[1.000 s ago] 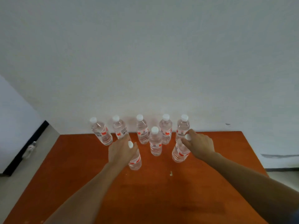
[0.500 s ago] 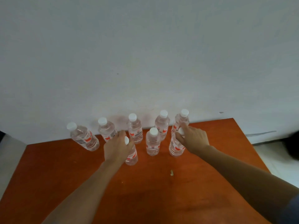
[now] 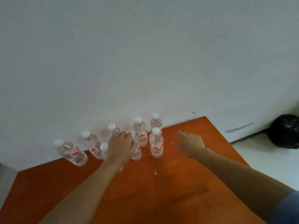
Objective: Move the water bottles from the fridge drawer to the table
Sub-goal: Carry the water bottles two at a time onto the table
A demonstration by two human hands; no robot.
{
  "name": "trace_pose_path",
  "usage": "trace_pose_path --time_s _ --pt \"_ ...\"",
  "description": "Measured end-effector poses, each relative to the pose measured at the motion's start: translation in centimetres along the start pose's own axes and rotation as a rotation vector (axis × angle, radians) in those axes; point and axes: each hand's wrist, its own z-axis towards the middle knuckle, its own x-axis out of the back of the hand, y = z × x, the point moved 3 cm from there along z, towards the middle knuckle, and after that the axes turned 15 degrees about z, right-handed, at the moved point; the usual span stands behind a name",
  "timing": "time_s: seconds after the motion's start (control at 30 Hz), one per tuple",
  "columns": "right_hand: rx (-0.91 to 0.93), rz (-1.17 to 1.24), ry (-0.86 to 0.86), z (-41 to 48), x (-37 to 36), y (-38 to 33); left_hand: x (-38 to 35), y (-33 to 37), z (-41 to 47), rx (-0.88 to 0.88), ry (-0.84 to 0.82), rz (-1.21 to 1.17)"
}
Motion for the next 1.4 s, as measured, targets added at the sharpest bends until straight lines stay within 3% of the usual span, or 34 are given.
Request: trace_pose_path --time_s 0.3,0.6,0.93,1.17,1.4 --pt "-0.301 -0.014 0.073 -20.5 8.4 17.5 8.0 23.9 -4.2 -0.393 -0.064 -0.105" --pt "-0.678 -0.06 0.204 -44.8 15.3 33.9 15.4 50.2 -10.1 -0.781 0.002 -0.241" --pt "-1.118 -0.059 0.34 -62.8 19.3 49.2 21.6 77.2 -12.6 -1.194 0.084 -0.251" --pt "-1.415 -0.042 0.489 -75.4 24.8 55.9 29.5 95.1 -16.2 -1.489 0.185 -0.291" --pt "-1.711 0.041 0.61 -88.7 24.2 58.0 34.6 107.7 -25.9 -1.798 0.201 -0.402"
